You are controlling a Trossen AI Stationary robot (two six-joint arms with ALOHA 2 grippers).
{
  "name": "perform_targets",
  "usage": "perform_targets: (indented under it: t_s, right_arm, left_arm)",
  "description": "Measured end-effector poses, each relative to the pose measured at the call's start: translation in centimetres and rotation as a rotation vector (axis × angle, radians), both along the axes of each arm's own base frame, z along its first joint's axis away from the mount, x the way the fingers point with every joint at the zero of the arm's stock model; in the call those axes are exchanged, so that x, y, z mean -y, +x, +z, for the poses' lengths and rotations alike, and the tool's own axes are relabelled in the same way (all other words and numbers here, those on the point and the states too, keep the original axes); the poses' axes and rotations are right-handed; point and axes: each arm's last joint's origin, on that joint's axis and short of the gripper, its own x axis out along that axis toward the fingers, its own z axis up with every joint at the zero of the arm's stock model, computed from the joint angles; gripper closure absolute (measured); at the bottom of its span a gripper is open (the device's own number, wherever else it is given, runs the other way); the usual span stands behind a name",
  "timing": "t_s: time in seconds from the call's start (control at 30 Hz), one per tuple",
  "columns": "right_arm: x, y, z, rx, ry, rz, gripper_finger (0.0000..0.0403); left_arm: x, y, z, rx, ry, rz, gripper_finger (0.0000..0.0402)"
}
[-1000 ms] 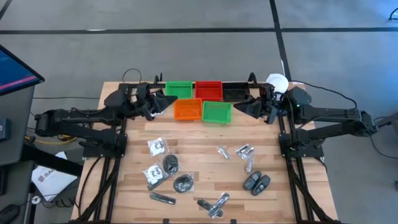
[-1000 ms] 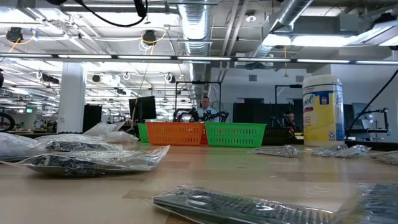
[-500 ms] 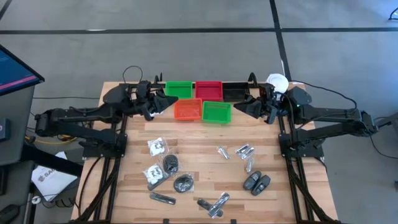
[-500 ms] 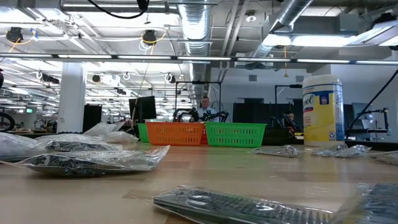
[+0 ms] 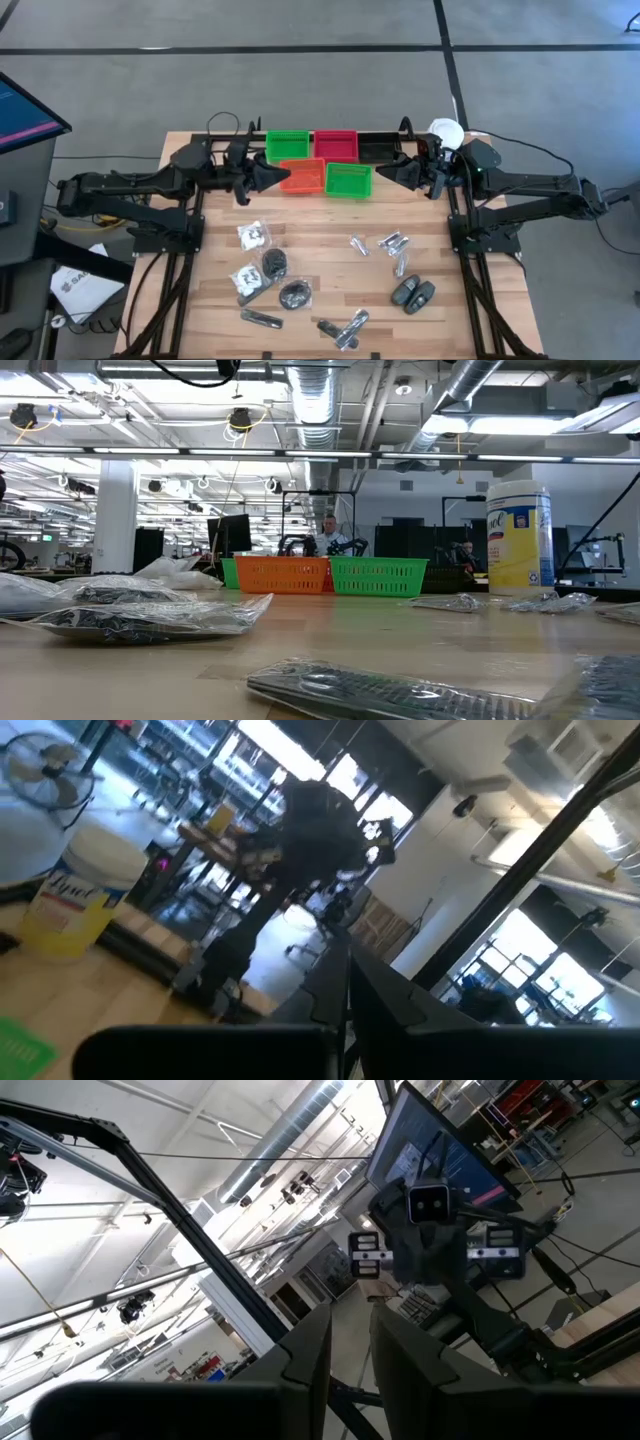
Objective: Pick & Place Travel size toiletries
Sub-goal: Put the nail cutter into the black bin
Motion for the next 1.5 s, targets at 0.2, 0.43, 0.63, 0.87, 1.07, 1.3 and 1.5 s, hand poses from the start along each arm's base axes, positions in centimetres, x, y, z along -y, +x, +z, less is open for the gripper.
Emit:
perform_targets:
  t_s: [0.2,0.43,0.63,0.87,1.07,1.3,1.5]
  right_arm:
    - [0.0,0.0,-0.1,-0.014,-0.005,-0.002,0.0336]
    - [0.0,0.1,-0.5,-0.048,-0.001,-0.002,0.0336]
    - [0.0,0.2,-0.5,-0.056,0.000,-0.001,0.0336]
    - [-0.1,0.3,-1.0,-0.104,0.006,0.003,0.0336]
    - [-0.7,0.5,-1.8,-0.195,0.015,0.033,0.0336]
    - [-1.2,0.6,-3.3,-0.350,0.025,0.061,0.0335]
    - [-1.7,0.6,-4.1,-0.430,0.028,0.078,0.0335]
  left_arm:
    - [0.3,0.5,-1.4,-0.125,-0.014,-0.014,0.0395]
    - [0.7,1.5,-2.4,-0.178,-0.018,-0.038,0.0395]
    - [1.4,2.7,-3.5,-0.231,-0.024,-0.068,0.0395]
    - [2.1,3.6,-4.5,-0.275,-0.030,-0.098,0.0395]
    - [2.9,4.2,-5.2,-0.302,-0.035,-0.126,0.0395]
    - [3.4,4.7,-5.9,-0.334,-0.047,-0.144,0.0395]
    - [3.2,4.5,-5.6,-0.318,-0.045,-0.135,0.0395]
